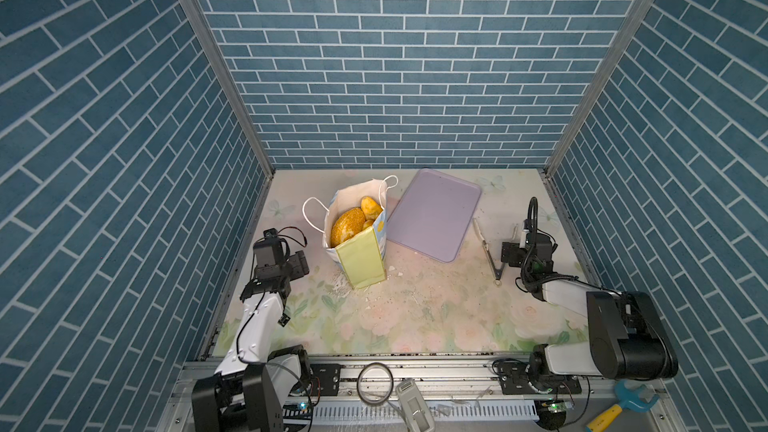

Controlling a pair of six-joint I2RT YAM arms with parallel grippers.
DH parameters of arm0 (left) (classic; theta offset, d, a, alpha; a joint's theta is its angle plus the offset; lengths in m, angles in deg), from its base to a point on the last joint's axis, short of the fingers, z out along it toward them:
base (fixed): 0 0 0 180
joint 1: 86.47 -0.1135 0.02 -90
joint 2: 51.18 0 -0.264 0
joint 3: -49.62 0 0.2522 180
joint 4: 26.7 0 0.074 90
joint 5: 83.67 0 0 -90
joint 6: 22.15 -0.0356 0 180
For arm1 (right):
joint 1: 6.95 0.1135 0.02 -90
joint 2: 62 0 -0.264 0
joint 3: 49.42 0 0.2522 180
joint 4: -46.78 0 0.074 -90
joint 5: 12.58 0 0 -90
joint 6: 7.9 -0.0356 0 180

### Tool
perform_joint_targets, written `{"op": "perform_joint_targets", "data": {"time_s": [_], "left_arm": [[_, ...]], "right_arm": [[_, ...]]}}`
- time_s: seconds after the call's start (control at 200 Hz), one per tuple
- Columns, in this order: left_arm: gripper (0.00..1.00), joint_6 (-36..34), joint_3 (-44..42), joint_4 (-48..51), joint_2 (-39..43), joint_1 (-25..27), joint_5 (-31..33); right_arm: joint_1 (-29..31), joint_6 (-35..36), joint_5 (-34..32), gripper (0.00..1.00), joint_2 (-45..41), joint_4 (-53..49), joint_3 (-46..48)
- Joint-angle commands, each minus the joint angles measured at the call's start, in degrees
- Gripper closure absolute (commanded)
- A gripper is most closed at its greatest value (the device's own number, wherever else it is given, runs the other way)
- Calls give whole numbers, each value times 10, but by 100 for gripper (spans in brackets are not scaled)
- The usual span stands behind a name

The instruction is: Place the fake bread into the paper bag

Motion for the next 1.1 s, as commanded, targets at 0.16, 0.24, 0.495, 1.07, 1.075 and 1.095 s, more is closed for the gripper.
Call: {"op": "perform_joint_targets", "data": {"time_s": [0.16,0.24,0.495,1.07,1.075,1.095], "left_arm": [[16,-68,-64,-394,-121,96,90],[16,-70,-59,-427,-146,97,88],[16,-81,-69,-559,-257,98,57],[12,-91,-55,-551,-268,118,92],[11,-91,-55,-551,-268,118,92],[11,-92,-56,-554,-269,118,92]], "right_arm": [[-54,6,101,1,64,275,61],[-55,10,119,1,75,227,24],[-54,-5,79,1,74,229,24],[-54,-4,76,1,80,166,-13],[-54,-4,76,1,80,166,-13],[-54,-4,76,1,80,166,-13]]}}
